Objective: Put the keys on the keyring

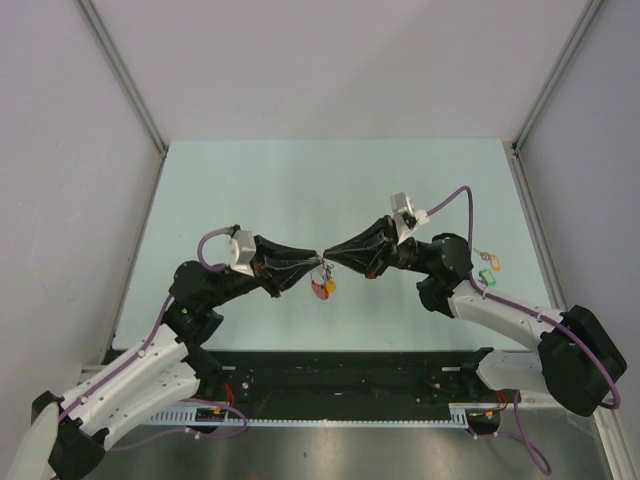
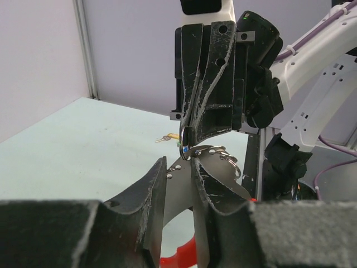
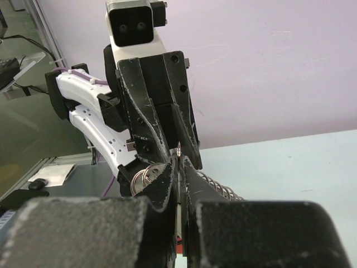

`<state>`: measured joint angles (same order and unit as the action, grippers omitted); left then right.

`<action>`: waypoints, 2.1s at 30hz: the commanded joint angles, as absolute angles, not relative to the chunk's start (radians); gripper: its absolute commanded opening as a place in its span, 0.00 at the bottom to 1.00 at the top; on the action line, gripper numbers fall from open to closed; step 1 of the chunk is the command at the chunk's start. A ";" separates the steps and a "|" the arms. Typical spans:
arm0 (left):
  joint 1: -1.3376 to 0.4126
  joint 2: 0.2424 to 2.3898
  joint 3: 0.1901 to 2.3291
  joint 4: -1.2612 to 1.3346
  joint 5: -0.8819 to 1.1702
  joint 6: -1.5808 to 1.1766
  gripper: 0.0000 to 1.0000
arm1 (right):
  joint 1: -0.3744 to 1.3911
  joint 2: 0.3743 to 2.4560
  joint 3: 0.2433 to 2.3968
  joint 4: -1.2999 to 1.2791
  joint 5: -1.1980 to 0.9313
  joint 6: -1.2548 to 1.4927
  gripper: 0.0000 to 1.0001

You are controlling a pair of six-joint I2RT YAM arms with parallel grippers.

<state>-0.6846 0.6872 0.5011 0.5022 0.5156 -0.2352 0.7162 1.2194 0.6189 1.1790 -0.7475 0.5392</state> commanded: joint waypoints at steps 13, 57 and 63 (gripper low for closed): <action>-0.680 0.699 0.529 0.577 0.566 -0.281 0.15 | 0.729 1.249 0.623 1.290 -0.770 0.541 0.00; -0.680 0.658 0.515 0.234 0.721 0.387 0.00 | 0.413 0.837 0.634 0.020 -0.180 0.256 1.00; -0.678 0.652 0.439 0.486 0.724 0.195 0.00 | 0.410 0.887 0.630 0.041 -0.153 0.236 1.00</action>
